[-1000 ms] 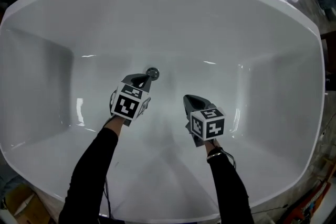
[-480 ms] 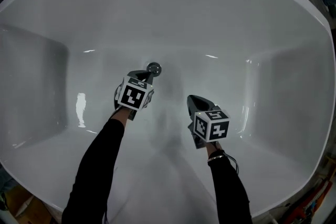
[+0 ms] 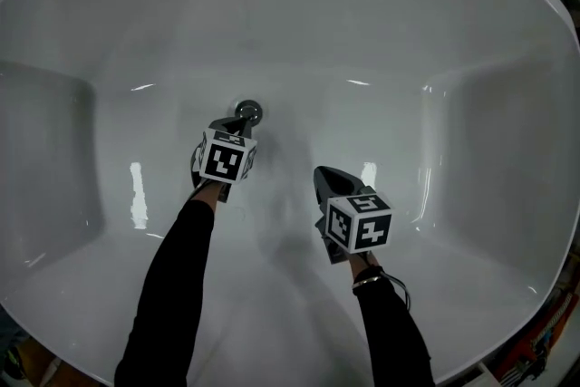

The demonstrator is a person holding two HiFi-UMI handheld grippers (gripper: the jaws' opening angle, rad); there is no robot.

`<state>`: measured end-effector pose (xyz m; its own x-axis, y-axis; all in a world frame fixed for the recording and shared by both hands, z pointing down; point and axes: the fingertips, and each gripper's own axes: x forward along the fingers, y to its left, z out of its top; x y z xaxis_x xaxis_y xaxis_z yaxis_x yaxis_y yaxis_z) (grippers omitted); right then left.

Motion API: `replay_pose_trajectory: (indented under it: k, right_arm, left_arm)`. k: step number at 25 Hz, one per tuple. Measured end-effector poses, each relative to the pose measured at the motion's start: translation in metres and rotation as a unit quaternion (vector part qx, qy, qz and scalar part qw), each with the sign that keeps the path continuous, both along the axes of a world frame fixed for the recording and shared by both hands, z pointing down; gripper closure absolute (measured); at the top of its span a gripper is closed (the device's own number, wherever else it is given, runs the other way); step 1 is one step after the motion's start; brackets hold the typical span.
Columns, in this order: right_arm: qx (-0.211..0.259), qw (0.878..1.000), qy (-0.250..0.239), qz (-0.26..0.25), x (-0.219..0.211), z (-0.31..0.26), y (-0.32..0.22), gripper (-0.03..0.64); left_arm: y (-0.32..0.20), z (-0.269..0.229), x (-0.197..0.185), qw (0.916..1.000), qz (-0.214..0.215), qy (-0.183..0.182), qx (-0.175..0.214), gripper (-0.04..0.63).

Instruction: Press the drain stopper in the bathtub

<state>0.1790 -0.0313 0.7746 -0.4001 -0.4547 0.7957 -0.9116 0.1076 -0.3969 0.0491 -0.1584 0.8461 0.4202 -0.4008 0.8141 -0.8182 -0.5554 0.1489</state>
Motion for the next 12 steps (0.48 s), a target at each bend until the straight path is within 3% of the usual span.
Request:
replay_pose_trajectory:
  k: [12]
  right_arm:
    - [-0.008,1.000,-0.001,0.006,0.009,0.020,0.008,0.616]
  left_arm:
    - [-0.010,0.032,0.003,0.9997,0.006,-0.023,-0.008,0.594]
